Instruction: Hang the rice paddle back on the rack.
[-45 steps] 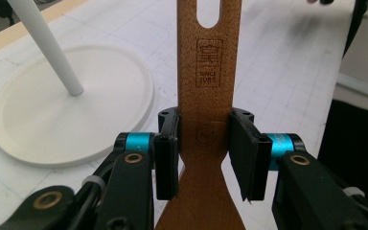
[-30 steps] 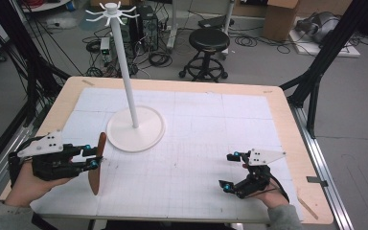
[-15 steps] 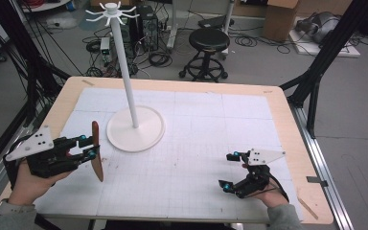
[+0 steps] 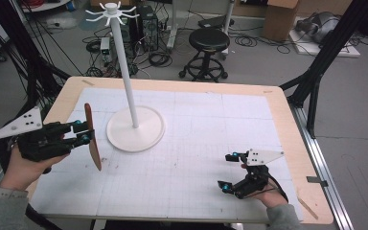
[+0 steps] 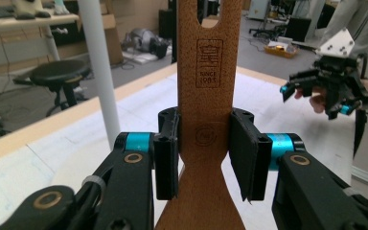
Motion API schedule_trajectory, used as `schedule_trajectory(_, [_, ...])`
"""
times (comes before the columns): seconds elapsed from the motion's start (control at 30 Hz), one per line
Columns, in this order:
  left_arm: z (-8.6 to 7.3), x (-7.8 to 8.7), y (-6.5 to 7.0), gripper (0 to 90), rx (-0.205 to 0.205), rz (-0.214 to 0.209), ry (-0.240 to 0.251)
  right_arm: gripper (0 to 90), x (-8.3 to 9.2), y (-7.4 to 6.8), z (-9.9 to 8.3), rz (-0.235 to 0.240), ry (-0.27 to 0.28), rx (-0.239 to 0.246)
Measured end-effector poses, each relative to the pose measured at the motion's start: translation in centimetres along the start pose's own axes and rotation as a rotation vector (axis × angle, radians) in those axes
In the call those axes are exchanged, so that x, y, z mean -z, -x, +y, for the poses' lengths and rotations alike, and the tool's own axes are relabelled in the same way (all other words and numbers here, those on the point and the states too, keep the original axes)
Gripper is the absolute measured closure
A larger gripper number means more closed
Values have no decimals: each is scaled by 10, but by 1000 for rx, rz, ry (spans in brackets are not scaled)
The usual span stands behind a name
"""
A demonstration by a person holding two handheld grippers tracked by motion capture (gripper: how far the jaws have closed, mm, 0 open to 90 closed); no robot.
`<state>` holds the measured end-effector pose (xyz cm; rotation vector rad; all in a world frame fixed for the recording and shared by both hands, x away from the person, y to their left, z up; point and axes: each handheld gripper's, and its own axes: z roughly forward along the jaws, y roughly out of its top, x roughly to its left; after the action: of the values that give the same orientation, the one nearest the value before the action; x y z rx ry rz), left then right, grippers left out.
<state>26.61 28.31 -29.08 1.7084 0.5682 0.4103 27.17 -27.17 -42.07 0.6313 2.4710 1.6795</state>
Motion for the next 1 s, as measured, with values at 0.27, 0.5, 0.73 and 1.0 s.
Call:
schedule_trajectory(0.27, [2,2,-11,651,-9,21,-25,0,1,-1,1,0,17,0])
schedule_trajectory(0.5, [13,4,-18,651,-2,44,-12,0,0,-1,2,5,17,-2])
schedule_trajectory(0.73, [27,7,-23,651,-4,60,10,0,-1,0,2,5,13,3])
schedule_trajectory(1.0, [42,5,-27,651,-7,87,5,0,1,0,2,8,20,0])
